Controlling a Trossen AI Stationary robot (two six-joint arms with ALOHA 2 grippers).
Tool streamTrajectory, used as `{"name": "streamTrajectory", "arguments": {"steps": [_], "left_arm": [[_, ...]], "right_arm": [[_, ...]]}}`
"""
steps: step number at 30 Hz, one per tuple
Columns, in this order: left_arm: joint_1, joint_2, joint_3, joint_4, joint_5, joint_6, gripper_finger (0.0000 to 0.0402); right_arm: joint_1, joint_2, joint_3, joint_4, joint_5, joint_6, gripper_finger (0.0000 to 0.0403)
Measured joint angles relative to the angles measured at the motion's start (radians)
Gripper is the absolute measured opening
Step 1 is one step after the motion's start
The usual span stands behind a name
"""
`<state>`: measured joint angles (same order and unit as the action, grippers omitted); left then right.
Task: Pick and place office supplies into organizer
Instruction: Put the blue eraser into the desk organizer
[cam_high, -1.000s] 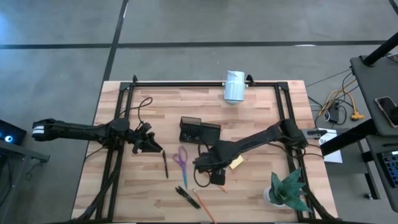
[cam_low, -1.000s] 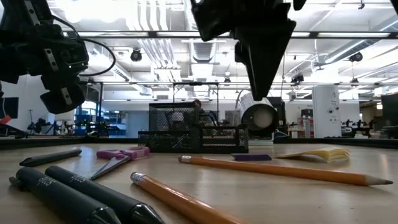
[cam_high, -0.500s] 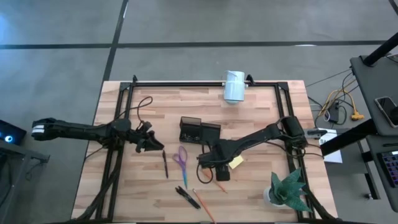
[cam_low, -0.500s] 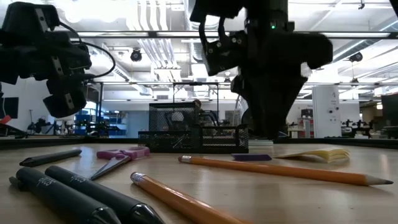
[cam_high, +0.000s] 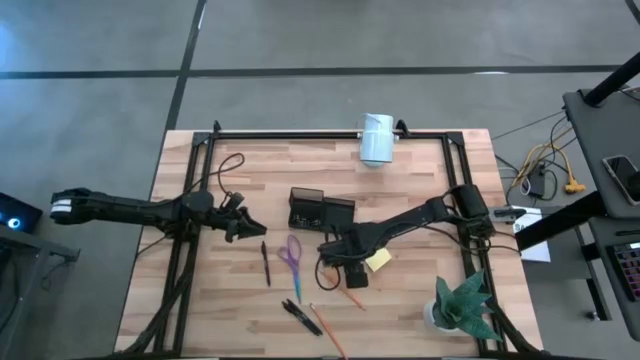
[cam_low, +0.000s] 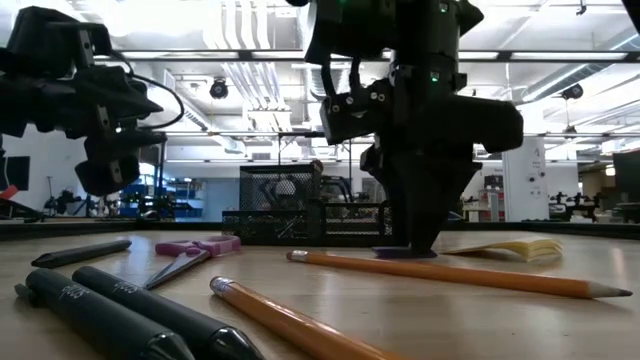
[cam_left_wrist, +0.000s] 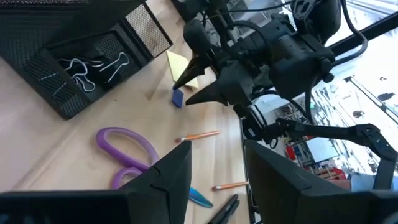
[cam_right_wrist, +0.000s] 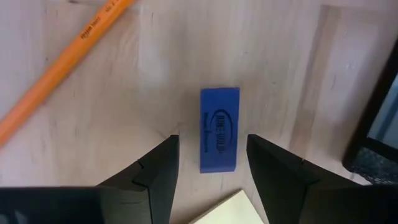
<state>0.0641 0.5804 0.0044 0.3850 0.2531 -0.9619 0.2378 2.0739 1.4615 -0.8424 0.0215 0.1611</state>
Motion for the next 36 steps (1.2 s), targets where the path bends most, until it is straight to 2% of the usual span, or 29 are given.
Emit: {"name": "streamTrajectory", "arguments": {"steps": [11, 21, 36], "left_arm": [[0.0, 0.028, 0.0, 0.001, -0.001, 0.0, 0.0132], [0.0, 0.032, 0.0, 0.002, -0.001, 0.0, 0.0132], [0.0, 0.032, 0.0, 0.001, -0.001, 0.0, 0.0132]], "right_arm": [[-0.024, 0.014, -0.011, 0.032, -0.124, -0.013, 0.0175], [-0.046, 0.019, -0.012, 0.042, -0.112, -0.011, 0.0156], [-0.043, 0.021, -0.029, 0.076, -0.036, 0.019, 0.0087]]}}
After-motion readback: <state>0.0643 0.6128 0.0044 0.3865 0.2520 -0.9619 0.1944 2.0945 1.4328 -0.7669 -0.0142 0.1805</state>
